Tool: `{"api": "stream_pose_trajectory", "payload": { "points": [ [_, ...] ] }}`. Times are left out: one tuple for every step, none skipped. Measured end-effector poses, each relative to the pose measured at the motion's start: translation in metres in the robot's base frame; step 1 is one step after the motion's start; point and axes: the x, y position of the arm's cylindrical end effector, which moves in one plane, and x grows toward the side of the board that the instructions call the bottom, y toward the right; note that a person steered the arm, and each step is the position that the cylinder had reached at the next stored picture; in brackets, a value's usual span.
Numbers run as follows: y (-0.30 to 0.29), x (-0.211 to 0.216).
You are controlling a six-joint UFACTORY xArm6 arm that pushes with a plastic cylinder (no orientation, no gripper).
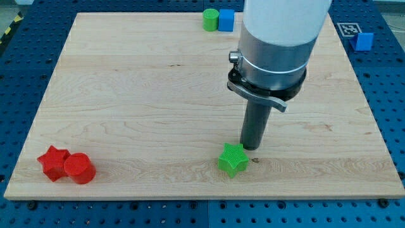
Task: Move the green star to the bottom center
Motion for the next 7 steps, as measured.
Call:
{"api": "stream_pose_trajectory", "payload": {
  "points": [
    [0.017, 0.006],
    [0.023, 0.020],
    [0.023, 0.023],
    [0.023, 0.023],
    [0.023, 0.000],
    [0.023, -0.044],
    [0.011, -0.088]
  ]
}}
